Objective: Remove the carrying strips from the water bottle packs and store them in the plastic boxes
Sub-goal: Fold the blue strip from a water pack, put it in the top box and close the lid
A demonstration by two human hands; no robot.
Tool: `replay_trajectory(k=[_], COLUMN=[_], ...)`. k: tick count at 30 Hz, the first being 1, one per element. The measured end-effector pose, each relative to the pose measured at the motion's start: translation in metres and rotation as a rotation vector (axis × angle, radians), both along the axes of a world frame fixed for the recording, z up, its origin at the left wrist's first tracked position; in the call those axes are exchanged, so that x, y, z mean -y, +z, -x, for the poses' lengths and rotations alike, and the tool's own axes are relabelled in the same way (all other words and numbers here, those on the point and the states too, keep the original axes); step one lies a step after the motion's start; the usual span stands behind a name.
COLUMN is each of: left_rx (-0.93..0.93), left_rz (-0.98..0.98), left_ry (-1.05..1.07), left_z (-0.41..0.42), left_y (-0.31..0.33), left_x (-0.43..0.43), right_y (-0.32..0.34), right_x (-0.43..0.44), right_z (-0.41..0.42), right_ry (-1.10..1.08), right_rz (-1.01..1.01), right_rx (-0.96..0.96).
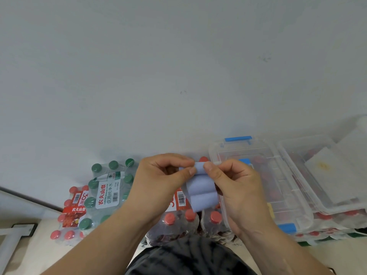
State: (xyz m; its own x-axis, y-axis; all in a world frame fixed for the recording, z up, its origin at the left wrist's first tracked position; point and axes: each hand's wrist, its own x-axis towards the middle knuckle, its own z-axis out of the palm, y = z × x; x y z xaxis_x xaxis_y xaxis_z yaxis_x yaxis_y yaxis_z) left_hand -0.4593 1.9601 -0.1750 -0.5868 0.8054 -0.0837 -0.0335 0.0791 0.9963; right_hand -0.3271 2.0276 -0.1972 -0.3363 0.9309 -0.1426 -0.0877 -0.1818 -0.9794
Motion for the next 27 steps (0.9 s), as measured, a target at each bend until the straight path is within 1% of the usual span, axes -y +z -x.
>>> replay_trajectory(k=[3,6,8,12,17,20,27], left_rx=[-0.011,0.047,0.076,0.062,0.06,0.083,0.121], left_rz=[0.003,0.022,0.04,0.068,0.058,0.052,0.054], left_ry=[-0.021,-0.01,0.003,0.009,0.019,0.003,-0.008], left_z=[-0.0006,-0.0005,-0.0004,0.0016,0.0033,0.0031,0.0043], left_y=[-0.0023,-0.0035,-0.004,-0.0029,-0.0033,-0.0043,-0.005], left_x=[0.0005,0.0007,0.0003,-0.0015,-0.0022,-0.0019,-0.0021], right_y=[-0.0004,-0.0021,-0.0028,-0.0045,-0.0022,-0.0032,-0.0087], right_x=[-0.0022,-0.0032,-0.004,-0.0061,-0.0057,-0.0081,-0.0099], right_z=[0.0,0.0001,-0.0002,-0.0007,0.0,-0.0005,-0.0025], right_ry=[0.014,0.017,0.023,0.036,0.057,0.05,0.055], right_rz=[0.039,0.078,0.065,0.015,0.079,0.053,-0.015], right_rx=[0.014,-0.007,0.012,0.03,0.019,0.057,0.061])
